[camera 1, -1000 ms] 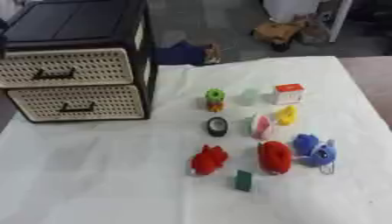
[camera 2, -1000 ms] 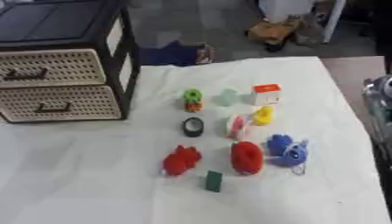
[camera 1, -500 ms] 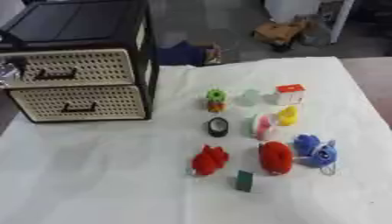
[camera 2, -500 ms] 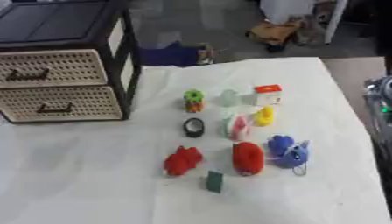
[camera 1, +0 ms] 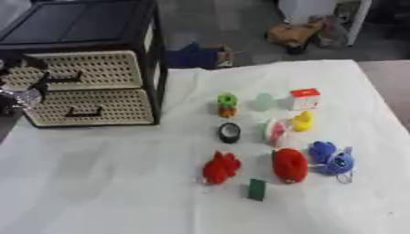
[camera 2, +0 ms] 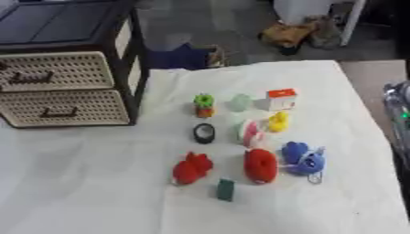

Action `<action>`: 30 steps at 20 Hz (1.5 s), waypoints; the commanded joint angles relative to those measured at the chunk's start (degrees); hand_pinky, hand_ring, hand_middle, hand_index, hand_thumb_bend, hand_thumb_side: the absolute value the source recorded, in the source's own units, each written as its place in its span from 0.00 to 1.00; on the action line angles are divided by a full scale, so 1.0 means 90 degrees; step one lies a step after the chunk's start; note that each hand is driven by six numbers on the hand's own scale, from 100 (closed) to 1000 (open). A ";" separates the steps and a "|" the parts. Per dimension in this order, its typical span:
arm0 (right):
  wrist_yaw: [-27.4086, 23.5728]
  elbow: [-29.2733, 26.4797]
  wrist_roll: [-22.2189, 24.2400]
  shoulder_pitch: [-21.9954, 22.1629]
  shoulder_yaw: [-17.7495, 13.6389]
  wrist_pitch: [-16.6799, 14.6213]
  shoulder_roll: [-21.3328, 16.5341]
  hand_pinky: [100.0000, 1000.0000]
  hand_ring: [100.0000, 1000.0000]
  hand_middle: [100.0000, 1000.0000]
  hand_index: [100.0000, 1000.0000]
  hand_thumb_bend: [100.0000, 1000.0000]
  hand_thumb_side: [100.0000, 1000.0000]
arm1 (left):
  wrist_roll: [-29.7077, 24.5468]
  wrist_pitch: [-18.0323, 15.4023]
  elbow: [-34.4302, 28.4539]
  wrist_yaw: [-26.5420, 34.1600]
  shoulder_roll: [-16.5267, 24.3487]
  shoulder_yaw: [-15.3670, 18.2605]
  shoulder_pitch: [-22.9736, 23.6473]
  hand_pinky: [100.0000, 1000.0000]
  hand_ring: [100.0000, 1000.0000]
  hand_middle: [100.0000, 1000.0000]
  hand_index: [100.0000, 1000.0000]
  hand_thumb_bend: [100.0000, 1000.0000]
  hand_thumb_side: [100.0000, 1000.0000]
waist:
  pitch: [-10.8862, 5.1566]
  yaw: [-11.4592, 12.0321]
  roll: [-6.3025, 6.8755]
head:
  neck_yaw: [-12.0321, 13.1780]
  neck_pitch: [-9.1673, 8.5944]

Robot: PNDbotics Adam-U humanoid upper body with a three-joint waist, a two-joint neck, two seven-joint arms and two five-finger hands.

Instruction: Pick up objects from table and place into drawer.

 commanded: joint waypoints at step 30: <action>-0.0035 -0.0087 0.0002 -0.0013 -0.0030 0.0003 -0.0222 0.57 0.70 0.68 0.84 0.00 1.00 | -0.0417 -0.1082 0.3286 -0.0409 -0.1186 -0.0005 -0.1781 0.00 0.00 0.00 0.95 0.00 1.00 | -0.0041 -0.0054 0.0002 | 0.0099 -0.0090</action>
